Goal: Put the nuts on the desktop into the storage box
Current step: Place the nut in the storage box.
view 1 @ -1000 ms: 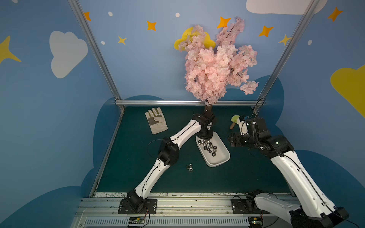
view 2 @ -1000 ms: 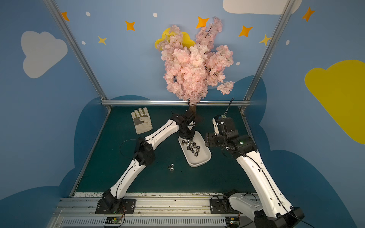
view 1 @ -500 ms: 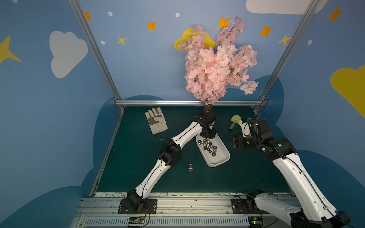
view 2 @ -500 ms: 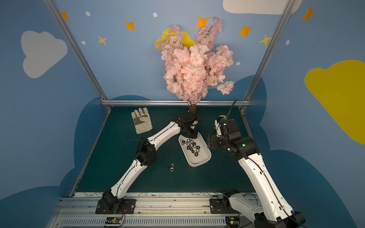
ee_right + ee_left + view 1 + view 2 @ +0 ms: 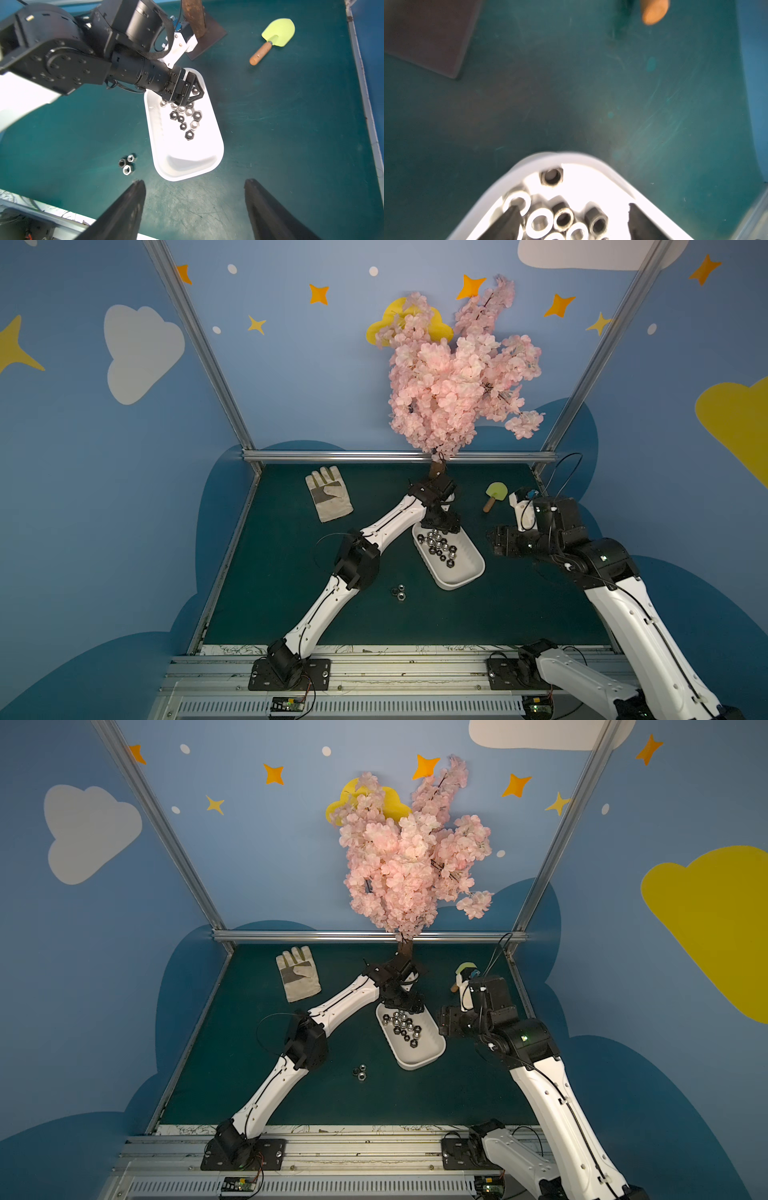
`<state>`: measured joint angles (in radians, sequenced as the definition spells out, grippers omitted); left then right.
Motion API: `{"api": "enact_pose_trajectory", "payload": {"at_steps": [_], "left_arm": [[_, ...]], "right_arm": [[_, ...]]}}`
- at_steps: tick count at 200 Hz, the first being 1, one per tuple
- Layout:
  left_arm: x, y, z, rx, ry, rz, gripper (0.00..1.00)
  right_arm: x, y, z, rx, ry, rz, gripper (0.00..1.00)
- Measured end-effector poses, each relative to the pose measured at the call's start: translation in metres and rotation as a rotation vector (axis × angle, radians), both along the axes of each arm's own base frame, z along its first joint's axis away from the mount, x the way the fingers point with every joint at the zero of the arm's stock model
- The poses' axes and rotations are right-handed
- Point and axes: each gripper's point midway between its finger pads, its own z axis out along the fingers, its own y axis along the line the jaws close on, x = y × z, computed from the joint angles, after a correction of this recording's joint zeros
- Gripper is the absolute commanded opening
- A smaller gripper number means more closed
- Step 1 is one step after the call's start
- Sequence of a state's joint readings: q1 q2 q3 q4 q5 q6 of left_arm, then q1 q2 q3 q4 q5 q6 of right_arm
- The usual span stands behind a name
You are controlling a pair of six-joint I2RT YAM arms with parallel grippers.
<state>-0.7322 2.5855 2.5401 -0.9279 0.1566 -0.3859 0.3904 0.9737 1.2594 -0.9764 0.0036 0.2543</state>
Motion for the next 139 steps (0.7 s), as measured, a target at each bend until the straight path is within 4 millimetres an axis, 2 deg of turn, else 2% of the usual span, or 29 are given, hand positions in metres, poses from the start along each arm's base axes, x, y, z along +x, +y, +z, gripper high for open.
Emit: {"api": "enact_pose_trajectory", "payload": {"at_steps": [19, 43, 50, 64, 77, 91, 105, 139], "left_arm": [[0.0, 0.018, 0.053, -0.037, -0.07, 0.006, 1.0], [-0.001, 0.048, 0.149, -0.144, -0.229, 0.03, 1.0], [-0.003, 0.061, 0.18, -0.18, -0.287, 0.043, 1.0], [-0.009, 0.092, 0.228, -0.232, -0.388, 0.074, 1.0], [-0.017, 0.127, 0.257, -0.255, -0.468, 0.121, 1.0], [-0.025, 0.17, 0.269, -0.248, -0.532, 0.188, 1.0], [-0.032, 0.214, 0.262, -0.224, -0.559, 0.265, 1.0], [-0.046, 0.319, 0.209, -0.127, -0.528, 0.476, 1.0]], "right_arm": [[-0.003, 0.01, -0.001, 0.028, -0.006, 0.043, 0.81], [-0.005, 0.034, -0.005, 0.044, -0.005, 0.127, 0.82], [-0.005, 0.044, -0.007, 0.043, -0.002, 0.157, 0.83], [-0.005, 0.066, -0.014, 0.028, 0.012, 0.225, 0.83], [-0.005, 0.09, -0.028, -0.012, 0.042, 0.288, 0.83], [-0.006, 0.114, -0.049, -0.06, 0.085, 0.35, 0.83], [-0.007, 0.135, -0.072, -0.103, 0.13, 0.405, 0.83], [-0.004, 0.171, -0.112, -0.182, 0.217, 0.502, 0.82]]}}
